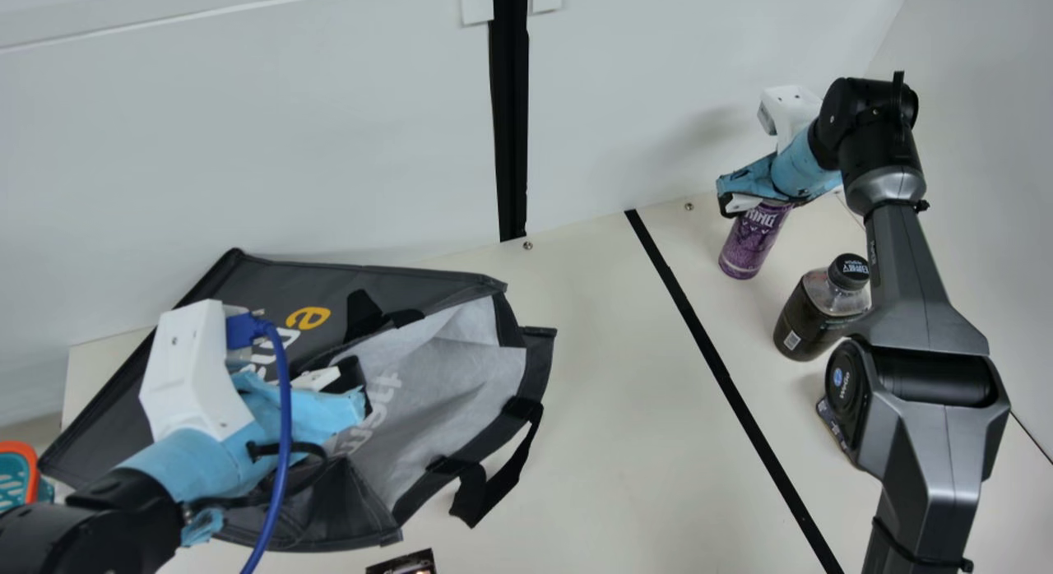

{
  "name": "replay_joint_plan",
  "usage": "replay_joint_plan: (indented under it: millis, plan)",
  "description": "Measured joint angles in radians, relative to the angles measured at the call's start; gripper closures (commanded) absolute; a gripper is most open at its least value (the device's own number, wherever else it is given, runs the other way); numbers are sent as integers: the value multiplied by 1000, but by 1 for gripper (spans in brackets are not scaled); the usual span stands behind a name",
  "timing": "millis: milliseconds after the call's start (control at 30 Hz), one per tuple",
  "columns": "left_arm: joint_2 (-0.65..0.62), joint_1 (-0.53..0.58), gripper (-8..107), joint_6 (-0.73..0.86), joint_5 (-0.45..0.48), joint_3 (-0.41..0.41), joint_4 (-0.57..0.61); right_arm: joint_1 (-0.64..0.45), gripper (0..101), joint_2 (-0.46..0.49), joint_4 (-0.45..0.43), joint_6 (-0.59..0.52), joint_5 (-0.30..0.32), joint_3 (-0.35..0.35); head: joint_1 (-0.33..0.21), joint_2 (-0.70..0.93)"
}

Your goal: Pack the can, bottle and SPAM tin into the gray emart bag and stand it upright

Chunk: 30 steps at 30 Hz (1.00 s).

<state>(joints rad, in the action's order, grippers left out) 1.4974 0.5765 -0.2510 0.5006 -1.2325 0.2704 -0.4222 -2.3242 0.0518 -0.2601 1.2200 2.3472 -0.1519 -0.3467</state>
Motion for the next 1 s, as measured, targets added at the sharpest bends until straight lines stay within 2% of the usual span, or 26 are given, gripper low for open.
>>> replay_joint_plan:
  millis: [433, 1000]
  plan:
    - [0, 0, 107, 0, 0, 0, 0, 0, 101, 40, 31, -57, 1, 1, 0, 0]
    - [0, 0, 107, 0, 0, 0, 0, 42, 101, 176, 30, -89, 1, -96, 0, 0]
